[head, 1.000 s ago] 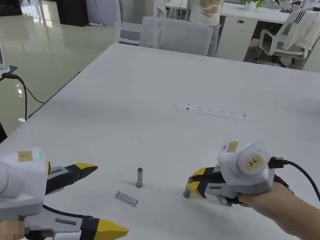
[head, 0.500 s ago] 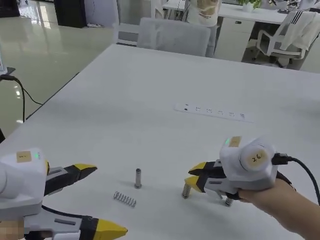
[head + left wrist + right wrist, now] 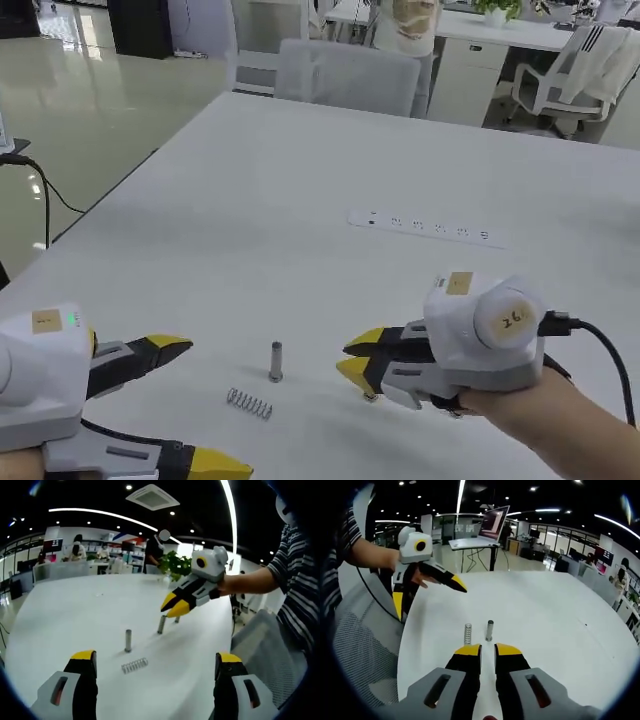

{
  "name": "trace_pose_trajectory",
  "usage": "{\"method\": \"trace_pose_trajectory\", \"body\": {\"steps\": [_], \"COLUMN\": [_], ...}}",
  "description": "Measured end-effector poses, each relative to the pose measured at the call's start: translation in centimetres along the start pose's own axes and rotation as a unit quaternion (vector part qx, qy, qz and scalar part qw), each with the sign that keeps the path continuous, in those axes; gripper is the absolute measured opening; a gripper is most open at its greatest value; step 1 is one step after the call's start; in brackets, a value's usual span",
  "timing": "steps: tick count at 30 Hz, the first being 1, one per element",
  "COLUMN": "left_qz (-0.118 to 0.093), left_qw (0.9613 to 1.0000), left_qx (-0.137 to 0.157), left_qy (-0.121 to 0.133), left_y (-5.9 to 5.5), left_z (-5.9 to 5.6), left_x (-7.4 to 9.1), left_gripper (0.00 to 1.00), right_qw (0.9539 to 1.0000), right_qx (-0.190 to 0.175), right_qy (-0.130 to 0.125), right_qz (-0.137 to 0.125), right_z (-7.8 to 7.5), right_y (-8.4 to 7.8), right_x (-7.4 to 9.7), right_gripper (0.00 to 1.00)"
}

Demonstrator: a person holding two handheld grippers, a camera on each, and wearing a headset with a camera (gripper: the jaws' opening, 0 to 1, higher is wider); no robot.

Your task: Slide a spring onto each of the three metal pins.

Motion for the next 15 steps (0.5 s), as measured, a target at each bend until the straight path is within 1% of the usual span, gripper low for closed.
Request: {"method": "trace_pose_trajectory", "body": {"steps": [6, 7, 10, 15], "left_qz": [0.003, 0.003, 0.003, 0.001], "left_qw": [1.0, 1.0, 1.0, 1.0], "left_qx": [0.001, 0.002, 0.002, 0.003], "left_qy": [0.004, 0.005, 0.006, 0.007], "left_y": [-0.1, -0.2, -0.2, -0.2], "left_z": [0.3, 0.3, 0.4, 0.4], "left_x": [0.4, 0.4, 0.6, 0.7], "left_gripper": [0.95, 0.95, 0.95, 0.95], "right_qw": [0.9998, 0.9996, 0.9994, 0.9993], "right_qx": [-0.001, -0.002, 0.009, 0.0], "right_qy": [0.017, 0.023, 0.026, 0.035], "right_qz": [-0.013, -0.017, -0.019, -0.015], "right_z": [1.6, 2.0, 2.8, 3.6], "right_y": [1.3, 1.6, 1.8, 1.8], "right_x": [-1.5, -1.8, -2.4, -3.6], "right_gripper": [0.07, 0.07, 0.06, 0.06]}}
Point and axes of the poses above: the centre of the closed fingertips' face, and the gripper's own axes: x roughly backward along the fingers, z roughly to its left, y roughly out of its top, the point moved 7 cm from there along x, roughly backward along the fingers, and after that the axes turned 12 degrees about -y, right-handed, at the moved point
